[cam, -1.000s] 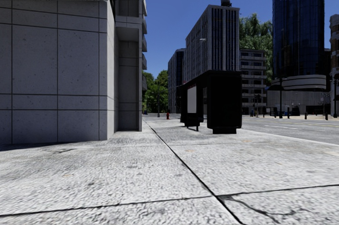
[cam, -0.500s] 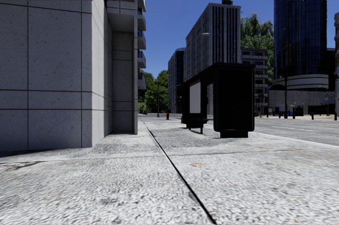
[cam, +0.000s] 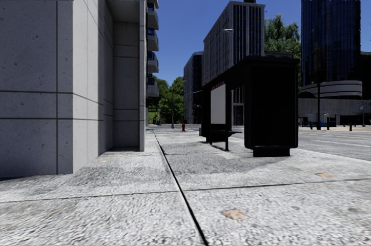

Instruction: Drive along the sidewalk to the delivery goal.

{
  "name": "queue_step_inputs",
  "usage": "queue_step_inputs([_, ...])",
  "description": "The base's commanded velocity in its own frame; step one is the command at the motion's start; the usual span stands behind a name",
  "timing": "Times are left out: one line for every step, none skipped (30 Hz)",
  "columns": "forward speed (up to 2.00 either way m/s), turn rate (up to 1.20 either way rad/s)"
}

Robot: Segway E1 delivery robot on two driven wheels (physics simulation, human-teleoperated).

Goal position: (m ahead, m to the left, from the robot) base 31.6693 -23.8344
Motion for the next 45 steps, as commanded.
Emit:
queue_step_inputs([2.00,0.00])
queue_step_inputs([2.00,0.00])
queue_step_inputs([2.00,0.00])
queue_step_inputs([2.00,0.00])
queue_step_inputs([2.00,0.00])
queue_step_inputs([2.00,0.00])
queue_step_inputs([2.00,0.00])
queue_step_inputs([2.00,0.00])
queue_step_inputs([2.00,0.00])
queue_step_inputs([2.00,0.00])
queue_step_inputs([2.00,0.00])
queue_step_inputs([2.00,0.00])
queue_step_inputs([2.00,0.00])
queue_step_inputs([2.00,0.00])
queue_step_inputs([2.00,0.00])
queue_step_inputs([2.00,0.00])
queue_step_inputs([2.00,0.00])
queue_step_inputs([2.00,0.00])
queue_step_inputs([2.00,0.00])
queue_step_inputs([2.00,0.00])
queue_step_inputs([2.00,0.00])
queue_step_inputs([2.00,0.00])
queue_step_inputs([2.00,0.00])
queue_step_inputs([2.00,0.00])
queue_step_inputs([2.00,0.00])
queue_step_inputs([2.00,0.00])
queue_step_inputs([2.00,0.00])
queue_step_inputs([2.00,0.00])
queue_step_inputs([2.00,0.00])
queue_step_inputs([2.00,0.00])
queue_step_inputs([2.00,0.00])
queue_step_inputs([2.00,0.00])
queue_step_inputs([2.00,0.00])
queue_step_inputs([2.00,0.00])
queue_step_inputs([2.00,0.00])
queue_step_inputs([2.00,0.00])
queue_step_inputs([2.00,0.00])
queue_step_inputs([2.00,0.00])
queue_step_inputs([2.00,0.00])
queue_step_inputs([2.00,0.00])
queue_step_inputs([2.00,0.00])
queue_step_inputs([2.00,0.00])
queue_step_inputs([2.00,0.00])
queue_step_inputs([2.00,0.00])
queue_step_inputs([2.00,0.00])
